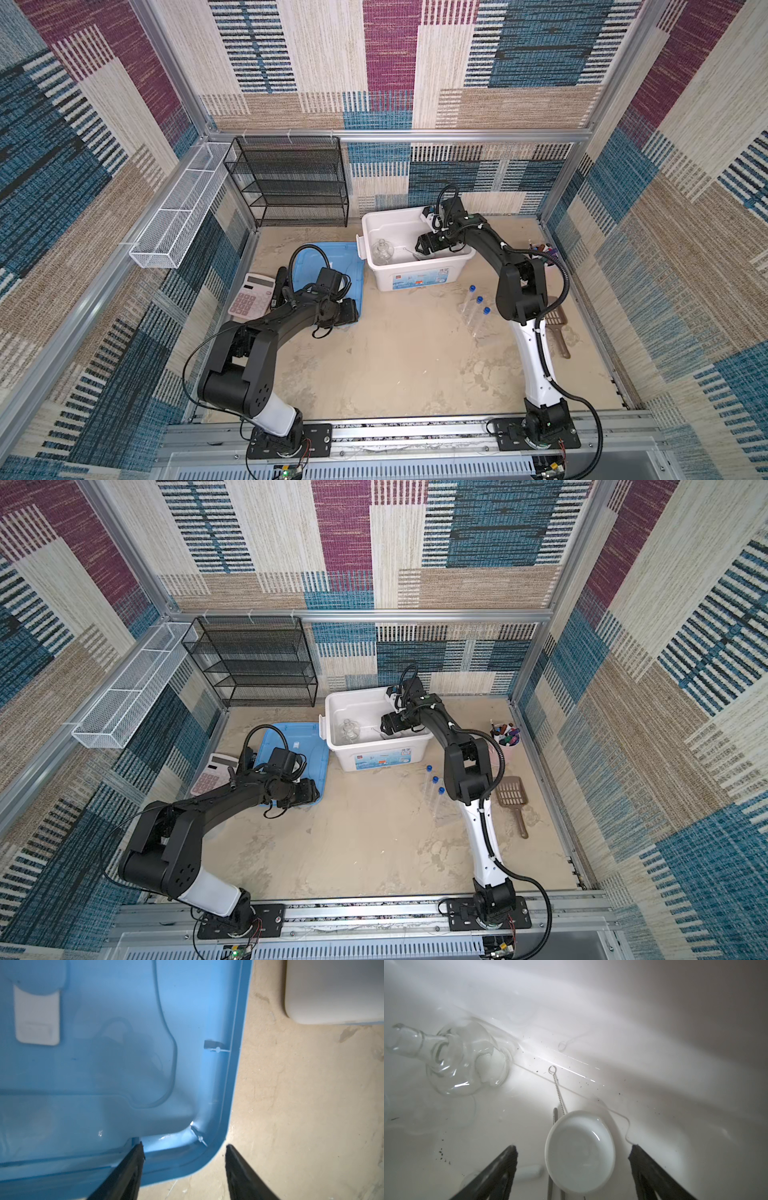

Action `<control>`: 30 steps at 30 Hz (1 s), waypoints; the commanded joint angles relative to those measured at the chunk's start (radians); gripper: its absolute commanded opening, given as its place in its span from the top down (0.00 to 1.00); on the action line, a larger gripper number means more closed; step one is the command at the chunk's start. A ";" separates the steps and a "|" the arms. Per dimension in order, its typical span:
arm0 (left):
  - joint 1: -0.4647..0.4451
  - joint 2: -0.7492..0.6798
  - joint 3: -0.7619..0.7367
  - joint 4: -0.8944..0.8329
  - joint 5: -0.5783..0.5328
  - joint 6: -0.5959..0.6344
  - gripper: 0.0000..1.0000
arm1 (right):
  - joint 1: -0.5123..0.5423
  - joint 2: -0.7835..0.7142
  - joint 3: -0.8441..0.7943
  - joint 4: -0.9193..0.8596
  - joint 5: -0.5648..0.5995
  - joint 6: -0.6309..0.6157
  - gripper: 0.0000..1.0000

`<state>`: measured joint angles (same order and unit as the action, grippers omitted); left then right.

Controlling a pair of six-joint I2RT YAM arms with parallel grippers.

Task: Organize the chemistry lab equipment
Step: 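Open the right gripper over the dish while the left gripper reaches the lid edge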

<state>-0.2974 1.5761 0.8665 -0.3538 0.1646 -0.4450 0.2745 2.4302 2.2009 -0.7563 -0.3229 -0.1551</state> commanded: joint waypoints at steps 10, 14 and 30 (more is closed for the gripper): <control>-0.054 0.058 0.037 0.039 0.036 -0.046 0.37 | -0.040 -0.044 -0.059 0.068 -0.002 0.052 0.12; -0.066 0.082 0.045 0.056 0.047 -0.063 0.37 | -0.047 -0.060 -0.089 0.086 -0.004 0.056 0.12; -0.133 0.121 0.080 0.073 0.056 -0.083 0.39 | -0.061 -0.074 -0.118 0.094 -0.007 0.050 0.12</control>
<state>-0.4240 1.6936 0.9432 -0.2794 0.2104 -0.5022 0.2176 2.3726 2.0850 -0.6811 -0.3408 -0.1066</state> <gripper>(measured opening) 0.614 0.878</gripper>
